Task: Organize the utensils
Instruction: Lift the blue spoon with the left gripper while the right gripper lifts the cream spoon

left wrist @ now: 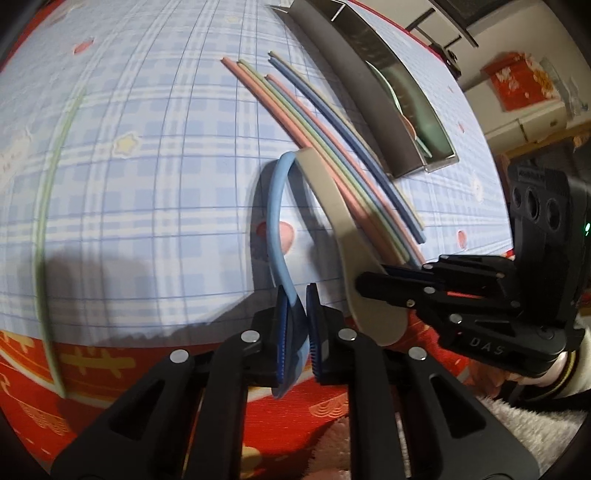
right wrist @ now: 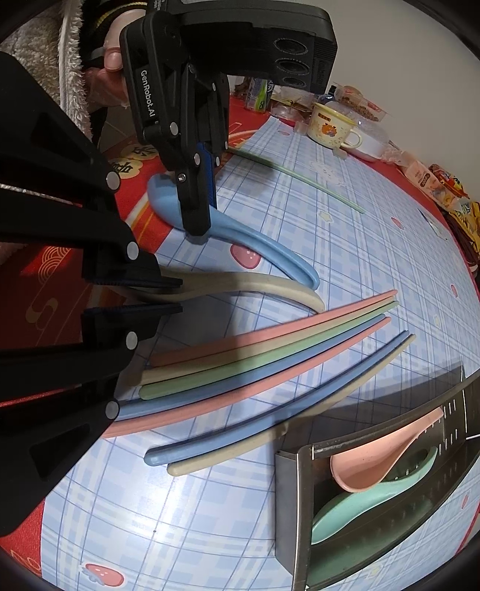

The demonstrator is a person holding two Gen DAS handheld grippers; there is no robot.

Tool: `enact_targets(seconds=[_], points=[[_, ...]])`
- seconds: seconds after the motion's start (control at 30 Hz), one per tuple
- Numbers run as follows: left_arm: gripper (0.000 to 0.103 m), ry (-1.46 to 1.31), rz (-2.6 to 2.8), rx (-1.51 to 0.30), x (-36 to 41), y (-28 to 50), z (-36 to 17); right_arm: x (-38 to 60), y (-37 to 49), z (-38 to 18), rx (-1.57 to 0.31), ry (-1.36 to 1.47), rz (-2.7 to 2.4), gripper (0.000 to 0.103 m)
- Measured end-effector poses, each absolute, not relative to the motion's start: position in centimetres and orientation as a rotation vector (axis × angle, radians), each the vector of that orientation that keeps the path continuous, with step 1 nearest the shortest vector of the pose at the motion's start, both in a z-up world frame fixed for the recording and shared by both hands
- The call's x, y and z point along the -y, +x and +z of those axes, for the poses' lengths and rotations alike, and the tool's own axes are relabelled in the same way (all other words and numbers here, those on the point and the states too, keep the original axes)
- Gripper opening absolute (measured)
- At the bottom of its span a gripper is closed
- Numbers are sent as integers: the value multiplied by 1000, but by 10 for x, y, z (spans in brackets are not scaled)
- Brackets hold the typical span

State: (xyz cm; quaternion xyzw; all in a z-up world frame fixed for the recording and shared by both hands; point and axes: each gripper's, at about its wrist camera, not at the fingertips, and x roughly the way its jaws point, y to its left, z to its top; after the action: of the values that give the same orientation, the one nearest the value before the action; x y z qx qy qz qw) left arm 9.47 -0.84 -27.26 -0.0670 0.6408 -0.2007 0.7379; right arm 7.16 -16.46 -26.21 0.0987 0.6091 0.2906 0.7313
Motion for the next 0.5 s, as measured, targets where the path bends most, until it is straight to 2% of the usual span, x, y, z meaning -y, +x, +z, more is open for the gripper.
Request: enact_targets(seconds=[0.13, 0.5], points=[[13, -46, -423, -1387, 10, 95, -269, 163, 73, -262, -1343, 211, 635, 8], [13, -140, -413, -1371, -17, 97, -267, 161, 75, -261, -1343, 213, 621, 7]])
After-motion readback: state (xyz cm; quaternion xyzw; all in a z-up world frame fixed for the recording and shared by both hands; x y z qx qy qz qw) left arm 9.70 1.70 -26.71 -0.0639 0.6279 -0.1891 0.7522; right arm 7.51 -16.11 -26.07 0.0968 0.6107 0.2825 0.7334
